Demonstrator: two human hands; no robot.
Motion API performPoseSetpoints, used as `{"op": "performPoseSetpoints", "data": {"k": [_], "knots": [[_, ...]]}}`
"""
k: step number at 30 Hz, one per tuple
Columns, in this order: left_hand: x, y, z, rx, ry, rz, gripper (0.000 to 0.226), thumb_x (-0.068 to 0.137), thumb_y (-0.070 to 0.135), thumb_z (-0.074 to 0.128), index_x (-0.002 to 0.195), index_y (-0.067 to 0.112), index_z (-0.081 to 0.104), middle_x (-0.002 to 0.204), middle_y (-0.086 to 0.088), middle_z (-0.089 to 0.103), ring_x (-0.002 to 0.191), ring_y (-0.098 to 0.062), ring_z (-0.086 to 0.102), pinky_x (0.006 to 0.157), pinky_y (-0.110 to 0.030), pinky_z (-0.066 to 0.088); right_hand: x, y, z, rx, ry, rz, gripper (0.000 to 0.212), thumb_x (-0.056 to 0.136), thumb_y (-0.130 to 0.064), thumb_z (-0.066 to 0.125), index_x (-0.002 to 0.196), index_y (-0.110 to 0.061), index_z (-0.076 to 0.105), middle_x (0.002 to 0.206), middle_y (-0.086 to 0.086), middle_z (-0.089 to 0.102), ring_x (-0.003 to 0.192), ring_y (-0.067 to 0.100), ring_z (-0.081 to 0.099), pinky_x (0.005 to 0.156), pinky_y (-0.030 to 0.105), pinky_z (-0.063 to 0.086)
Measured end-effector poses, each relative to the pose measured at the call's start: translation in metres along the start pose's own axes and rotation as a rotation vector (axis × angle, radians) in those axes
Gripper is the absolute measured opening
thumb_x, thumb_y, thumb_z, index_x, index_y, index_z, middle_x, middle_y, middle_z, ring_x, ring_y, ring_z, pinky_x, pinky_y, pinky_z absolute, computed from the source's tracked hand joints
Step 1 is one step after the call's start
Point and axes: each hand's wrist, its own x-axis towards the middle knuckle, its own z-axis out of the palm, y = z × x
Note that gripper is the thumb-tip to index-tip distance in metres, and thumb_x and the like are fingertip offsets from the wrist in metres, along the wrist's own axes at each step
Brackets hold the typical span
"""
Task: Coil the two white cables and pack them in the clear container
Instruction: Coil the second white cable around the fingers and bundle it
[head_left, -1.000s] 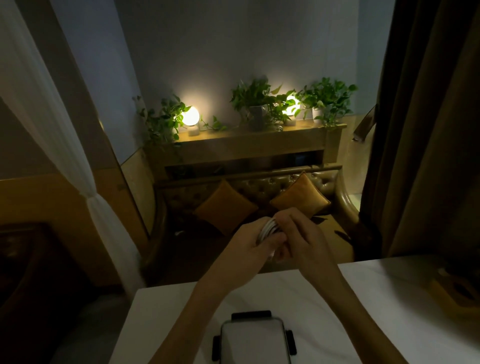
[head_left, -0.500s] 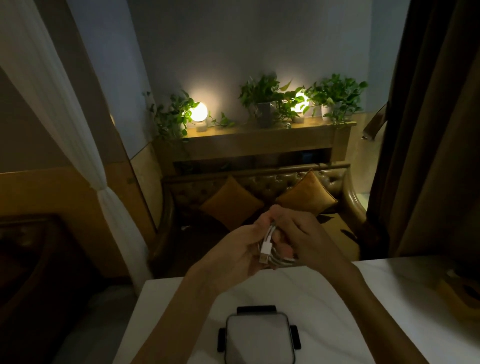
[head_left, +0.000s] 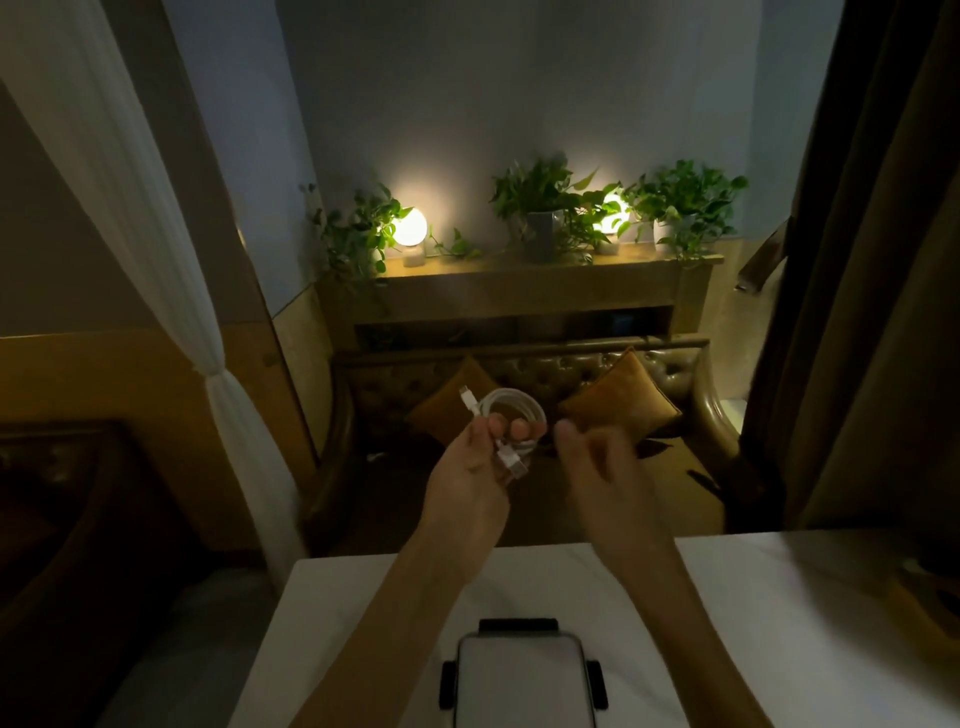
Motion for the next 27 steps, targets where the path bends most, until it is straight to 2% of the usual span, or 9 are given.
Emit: {"op": "performPoseSetpoints", "data": {"k": [3,6,9,14,16,19,23,25,27], "knots": [[-0.003,-0.002,-0.008,-0.045,-0.079,-0.001,0.029,0.099,0.029,0.037,0.098,0.011,0.06,0.09,-0.006,0.071,0.09,-0.022,0.066,0.08,-0.041,0.055,-0.011,0.01,0.027,0.18,-0.169,0.045,0.025,0.088,-0.041,0.06,0.093,-0.021,0.046,0.085,0.004,0.062,0.066,0.016,0.063,0.048,0.023,0.051],[-0.005,-0.004,-0.014,-0.049,-0.159,0.057,0.025,0.096,0.031,0.04,0.094,0.013,0.057,0.101,-0.006,0.069,0.096,-0.025,0.065,0.088,-0.048,0.053,-0.014,0.011,0.044,0.242,-0.078,-0.049,0.018,0.087,-0.026,0.065,0.097,-0.019,0.052,0.085,-0.001,0.062,0.071,0.014,0.065,0.055,0.022,0.055],[-0.008,-0.003,-0.019,-0.071,-0.192,0.088,0.024,0.093,0.032,0.042,0.088,0.013,0.056,0.097,-0.004,0.064,0.094,-0.019,0.064,0.084,-0.041,0.054,-0.018,0.006,0.051,0.251,-0.028,-0.117,0.011,0.089,-0.024,0.062,0.099,-0.02,0.059,0.088,-0.005,0.064,0.08,0.005,0.064,0.063,0.025,0.059],[-0.014,0.012,-0.029,-0.13,-0.104,0.003,0.031,0.101,0.026,0.034,0.103,0.007,0.059,0.095,-0.013,0.06,0.086,-0.022,0.065,0.083,-0.037,0.053,-0.02,-0.001,0.049,0.264,0.02,-0.256,0.004,0.088,-0.019,0.064,0.091,-0.02,0.062,0.085,-0.006,0.067,0.08,0.008,0.065,0.066,0.021,0.055],[-0.014,0.017,-0.025,-0.126,-0.077,0.055,0.038,0.103,0.018,0.028,0.089,0.007,0.061,0.081,-0.008,0.059,0.078,-0.02,0.065,0.078,-0.033,0.055,-0.021,-0.002,0.045,0.273,0.031,-0.287,0.005,0.087,-0.019,0.065,0.091,-0.022,0.062,0.086,-0.008,0.067,0.081,0.009,0.065,0.066,0.024,0.055],[-0.015,0.021,-0.011,-0.142,-0.034,0.099,0.055,0.101,0.021,0.032,0.062,0.017,0.071,0.061,0.002,0.063,0.076,-0.019,0.058,0.085,-0.036,0.045,-0.022,-0.004,0.039,0.235,0.088,-0.379,0.01,0.088,-0.018,0.064,0.093,-0.026,0.06,0.091,-0.013,0.065,0.086,0.007,0.065,0.071,0.025,0.055],[-0.015,0.017,-0.003,-0.071,-0.022,0.2,0.036,0.102,0.024,0.031,0.085,0.013,0.062,0.066,-0.001,0.058,0.074,-0.017,0.055,0.088,-0.035,0.045,-0.02,-0.014,0.033,0.175,0.192,-0.531,0.018,0.09,-0.014,0.062,0.096,-0.031,0.058,0.096,-0.022,0.063,0.091,0.0,0.061,0.076,0.009,0.047],[-0.018,0.015,-0.001,0.01,-0.081,0.26,0.033,0.103,0.023,0.03,0.089,0.012,0.057,0.073,-0.004,0.054,0.078,-0.019,0.054,0.091,-0.033,0.046,-0.015,-0.017,0.032,0.295,0.214,-0.471,0.019,0.089,-0.012,0.062,0.098,-0.029,0.06,0.097,-0.025,0.063,0.093,-0.002,0.061,0.075,0.008,0.047],[-0.022,0.014,0.001,0.09,-0.133,0.305,0.034,0.103,0.021,0.027,0.087,0.012,0.056,0.076,-0.004,0.055,0.085,-0.02,0.058,0.094,-0.032,0.046,-0.01,-0.017,0.033,0.399,0.214,-0.401,0.014,0.088,-0.022,0.061,0.1,-0.028,0.061,0.103,-0.016,0.064,0.097,0.003,0.062,0.076,0.012,0.049]]}}
